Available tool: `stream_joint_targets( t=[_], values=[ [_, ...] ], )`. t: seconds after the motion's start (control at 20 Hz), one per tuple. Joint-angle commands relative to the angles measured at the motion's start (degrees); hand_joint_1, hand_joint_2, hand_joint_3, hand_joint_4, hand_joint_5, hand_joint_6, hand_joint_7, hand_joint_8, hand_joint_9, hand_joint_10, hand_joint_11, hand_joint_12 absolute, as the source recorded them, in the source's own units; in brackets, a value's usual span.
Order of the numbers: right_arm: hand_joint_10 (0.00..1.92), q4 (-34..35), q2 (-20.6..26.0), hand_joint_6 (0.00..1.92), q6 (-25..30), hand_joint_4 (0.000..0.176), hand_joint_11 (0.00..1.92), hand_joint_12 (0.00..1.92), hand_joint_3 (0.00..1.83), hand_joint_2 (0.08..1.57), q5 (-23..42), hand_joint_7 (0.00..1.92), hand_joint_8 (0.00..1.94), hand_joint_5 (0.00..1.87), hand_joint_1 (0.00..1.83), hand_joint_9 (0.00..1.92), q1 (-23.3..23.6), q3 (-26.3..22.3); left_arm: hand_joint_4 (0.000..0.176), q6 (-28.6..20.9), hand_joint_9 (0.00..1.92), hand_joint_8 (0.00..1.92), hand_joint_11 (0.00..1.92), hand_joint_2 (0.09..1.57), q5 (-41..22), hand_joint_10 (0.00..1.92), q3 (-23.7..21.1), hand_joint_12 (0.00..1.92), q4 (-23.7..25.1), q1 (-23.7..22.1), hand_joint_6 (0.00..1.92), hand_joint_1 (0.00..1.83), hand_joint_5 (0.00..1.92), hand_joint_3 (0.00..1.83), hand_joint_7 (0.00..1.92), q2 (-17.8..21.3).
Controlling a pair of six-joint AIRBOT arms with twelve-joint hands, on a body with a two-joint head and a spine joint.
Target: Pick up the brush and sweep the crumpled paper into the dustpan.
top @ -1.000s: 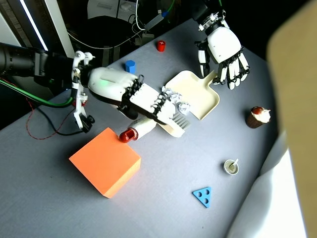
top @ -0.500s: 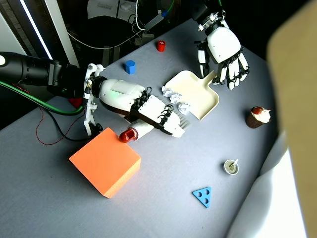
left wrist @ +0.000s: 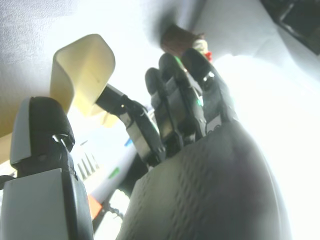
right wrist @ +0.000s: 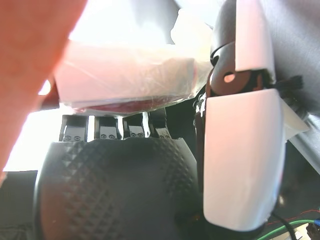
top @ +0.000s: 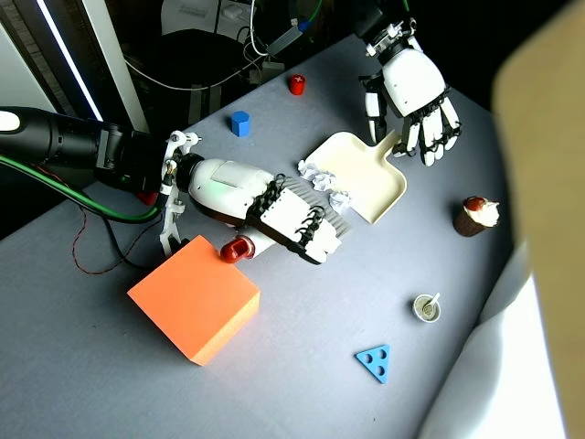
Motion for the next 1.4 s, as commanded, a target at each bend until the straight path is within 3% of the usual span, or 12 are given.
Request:
stream_joint_targets(
  t=[0.0,0.25,0.3,0.35,0.4,0.45,0.55,0.75,0.9,0.95,1.05,1.35],
  values=[
    [0.02,-4.09,0.63,0.01,-0.34,0.000,0.59,0.16,0.00,0.92,-5.16,0.74,0.01,0.67,1.15,0.73,-0.21,0.16,0.074,0.34,0.41,0.00,0.00,1.15,-5.97,0.01,-0.05,0.84,1.18,-0.49,1.07,1.03,0.93,0.00,0.47,0.14],
    [0.05,-4.04,0.87,0.00,-0.29,0.000,0.48,0.83,0.00,0.89,-4.89,1.01,0.02,0.95,1.21,0.97,-0.31,0.36,0.063,0.34,0.41,0.00,0.00,1.14,-6.11,0.00,-0.54,0.85,0.95,0.05,1.05,1.04,0.93,0.00,0.47,0.44],
    [1.55,-4.05,0.94,0.09,-0.29,0.000,0.78,1.70,0.00,0.94,-4.80,0.92,1.34,1.36,1.22,0.88,-0.34,0.35,0.041,0.34,0.42,0.01,0.00,1.13,-6.12,0.00,-0.59,0.85,0.82,0.12,1.02,1.06,0.96,0.00,0.49,0.54],
    [1.55,-4.41,1.08,0.09,-0.29,0.000,0.78,1.70,0.00,0.94,-4.59,0.92,1.34,1.36,1.22,0.88,-0.41,0.31,0.041,0.34,0.42,0.01,0.00,1.13,-6.12,0.00,-0.62,0.85,0.79,0.17,1.02,1.06,0.96,0.00,0.49,0.64],
    [1.85,-5.46,1.31,0.89,-0.30,0.000,1.24,1.88,0.00,1.03,-4.38,1.12,1.82,1.23,1.28,1.19,-0.54,0.25,0.000,0.34,0.41,0.01,0.00,1.13,-6.09,0.00,-0.62,0.84,0.79,0.19,1.00,1.08,0.97,0.00,0.50,0.71],
    [1.85,-7.00,1.67,0.89,-0.30,0.000,1.24,1.88,0.00,1.03,-4.34,1.12,1.82,1.23,1.28,1.19,-0.78,0.13,0.000,0.34,0.41,0.01,0.00,1.13,-6.09,0.00,-0.62,0.84,0.74,0.19,1.00,1.08,0.97,0.00,0.50,0.74],
    [1.92,-8.94,2.59,1.91,-0.30,0.000,1.52,1.92,0.00,1.07,-3.75,1.20,1.94,1.24,1.41,1.43,-1.23,-0.35,0.023,0.34,0.42,0.00,0.00,1.13,-6.09,0.00,-0.64,0.88,0.69,0.19,1.01,1.06,0.96,0.00,0.51,0.83],
    [1.92,-9.01,3.75,1.92,-0.95,0.000,1.51,1.92,0.00,1.13,-3.46,1.08,1.94,1.05,1.40,1.38,-1.54,-1.35,0.026,0.34,0.40,0.00,0.00,1.13,-5.97,0.00,-0.72,0.80,0.69,0.26,1.02,1.06,0.95,0.00,0.47,0.93],
    [1.92,-10.00,5.20,1.92,-4.16,0.044,1.50,1.92,0.00,1.14,-2.15,1.12,1.94,1.03,1.42,1.40,-1.43,-2.61,0.044,0.34,0.41,0.00,0.00,1.14,-6.05,0.00,-0.75,0.83,0.69,0.38,1.03,1.05,0.95,0.00,0.48,1.00],
    [1.92,-10.11,6.02,1.92,-6.06,0.057,1.49,1.92,0.00,1.14,-0.83,1.10,1.94,1.01,1.43,1.39,-1.12,-3.56,0.000,0.34,0.40,0.00,0.00,1.13,-6.08,0.00,-0.74,0.80,0.69,0.39,1.03,1.07,0.95,0.00,0.48,1.00],
    [1.92,-10.11,7.18,1.92,-9.86,0.096,1.45,1.92,0.00,1.14,2.48,1.10,1.94,1.01,1.41,1.35,-0.17,-5.14,0.002,0.34,0.39,0.00,0.00,1.14,-6.14,0.00,-0.75,0.80,0.69,0.37,1.04,1.07,0.94,0.00,0.46,0.98],
    [1.92,-7.80,10.65,1.92,-25.59,0.125,1.38,1.92,0.00,1.17,11.49,1.05,1.94,0.98,1.39,1.27,7.42,-10.42,0.011,0.34,0.39,0.00,0.00,1.14,-6.26,0.01,-0.75,0.80,0.65,0.37,1.03,1.06,0.95,0.00,0.49,1.01]
  ],
)
